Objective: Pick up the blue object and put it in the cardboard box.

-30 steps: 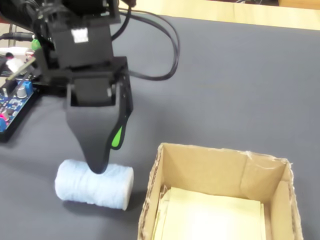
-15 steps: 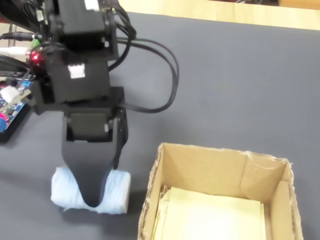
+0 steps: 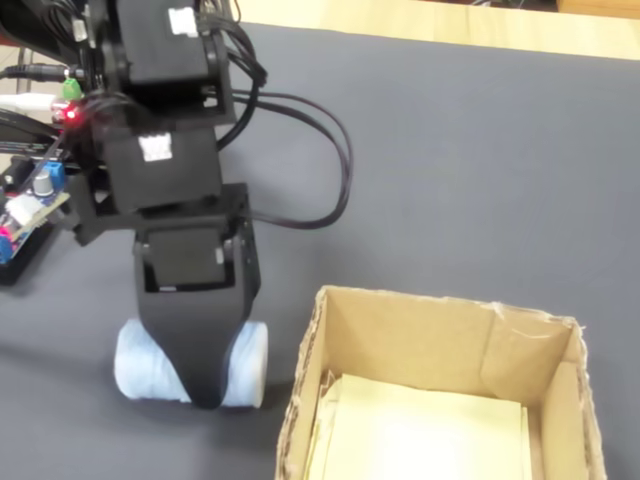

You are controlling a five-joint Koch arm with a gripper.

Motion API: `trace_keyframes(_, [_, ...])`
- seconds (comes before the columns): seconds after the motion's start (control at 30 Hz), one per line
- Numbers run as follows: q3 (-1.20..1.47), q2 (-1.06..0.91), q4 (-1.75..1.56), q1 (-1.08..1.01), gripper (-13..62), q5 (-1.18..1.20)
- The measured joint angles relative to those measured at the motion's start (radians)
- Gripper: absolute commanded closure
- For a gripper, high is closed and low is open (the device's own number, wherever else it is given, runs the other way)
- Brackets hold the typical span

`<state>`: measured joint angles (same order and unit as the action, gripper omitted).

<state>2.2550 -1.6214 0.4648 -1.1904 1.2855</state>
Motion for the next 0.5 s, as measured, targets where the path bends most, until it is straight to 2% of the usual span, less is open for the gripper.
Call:
trace_keyframes(0.33, [0.321,-0.310,-0.414,-0.003,38.8,0.229])
trace_keyframes(0.5, [0.354,-0.360,-0.580,0.014,38.7,0.287])
